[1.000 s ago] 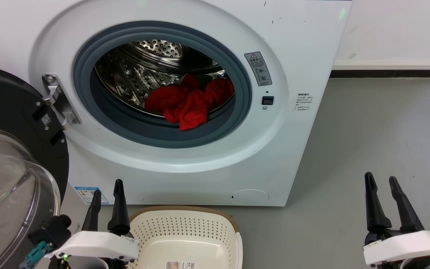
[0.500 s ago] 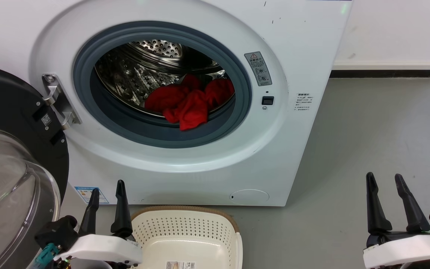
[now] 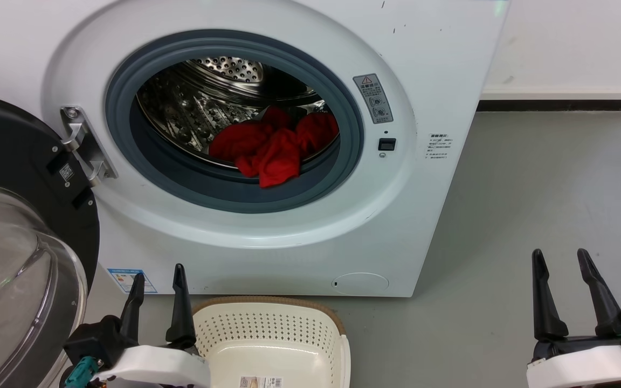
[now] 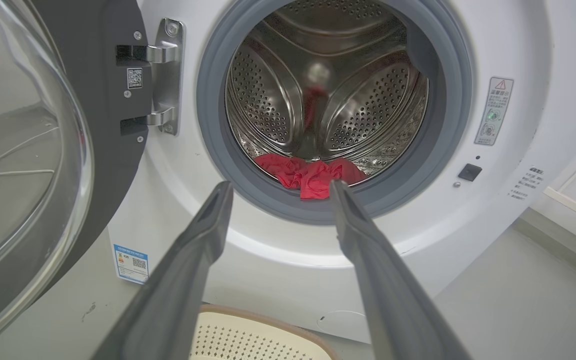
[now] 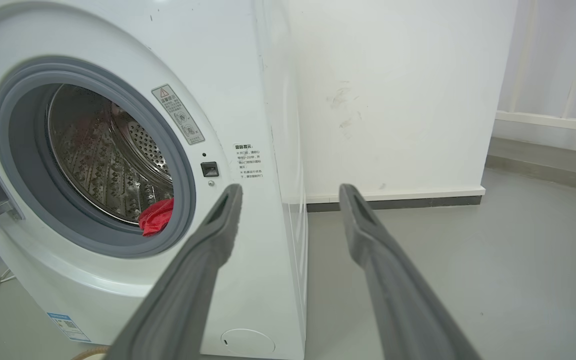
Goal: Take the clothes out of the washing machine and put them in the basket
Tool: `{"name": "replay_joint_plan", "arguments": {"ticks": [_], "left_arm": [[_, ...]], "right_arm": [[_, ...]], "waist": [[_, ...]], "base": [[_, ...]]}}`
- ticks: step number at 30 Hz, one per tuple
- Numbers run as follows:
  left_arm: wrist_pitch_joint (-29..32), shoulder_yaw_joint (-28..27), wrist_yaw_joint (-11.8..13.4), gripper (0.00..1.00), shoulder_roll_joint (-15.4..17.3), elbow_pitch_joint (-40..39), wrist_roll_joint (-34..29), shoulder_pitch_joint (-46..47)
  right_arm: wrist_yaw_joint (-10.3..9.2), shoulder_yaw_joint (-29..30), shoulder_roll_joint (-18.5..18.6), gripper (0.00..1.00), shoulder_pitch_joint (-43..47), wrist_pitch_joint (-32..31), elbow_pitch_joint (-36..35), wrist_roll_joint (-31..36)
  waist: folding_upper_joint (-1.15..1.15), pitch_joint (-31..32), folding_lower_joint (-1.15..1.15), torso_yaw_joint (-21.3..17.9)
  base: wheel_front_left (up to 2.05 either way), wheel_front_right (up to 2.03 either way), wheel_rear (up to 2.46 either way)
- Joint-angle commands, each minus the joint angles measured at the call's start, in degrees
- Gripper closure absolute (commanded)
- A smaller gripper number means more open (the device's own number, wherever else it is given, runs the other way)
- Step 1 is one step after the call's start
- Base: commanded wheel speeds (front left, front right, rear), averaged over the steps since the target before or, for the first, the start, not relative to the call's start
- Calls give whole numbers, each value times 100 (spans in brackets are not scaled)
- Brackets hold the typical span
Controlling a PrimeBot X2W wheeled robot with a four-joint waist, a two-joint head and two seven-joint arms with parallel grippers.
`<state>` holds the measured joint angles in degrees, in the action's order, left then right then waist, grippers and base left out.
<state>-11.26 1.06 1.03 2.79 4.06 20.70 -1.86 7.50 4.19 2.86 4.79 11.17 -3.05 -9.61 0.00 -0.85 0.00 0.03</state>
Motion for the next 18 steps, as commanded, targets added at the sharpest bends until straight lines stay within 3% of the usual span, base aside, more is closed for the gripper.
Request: {"name": "replay_joint_plan", "arguments": {"ticks": [1,18], "left_arm": [[-51,4,-2,0,12,-19,-137,-9],[-246,50,40,0,12,57,-805,-114]], "right_arm": [[-2,7,5,0,44,59,-68,145],[-2,21,4,0,196,263,-83,693]], "waist": [[0,1,0,3],[0,5,0,10]], "base": [[0,0,0],[0,0,0]]}}
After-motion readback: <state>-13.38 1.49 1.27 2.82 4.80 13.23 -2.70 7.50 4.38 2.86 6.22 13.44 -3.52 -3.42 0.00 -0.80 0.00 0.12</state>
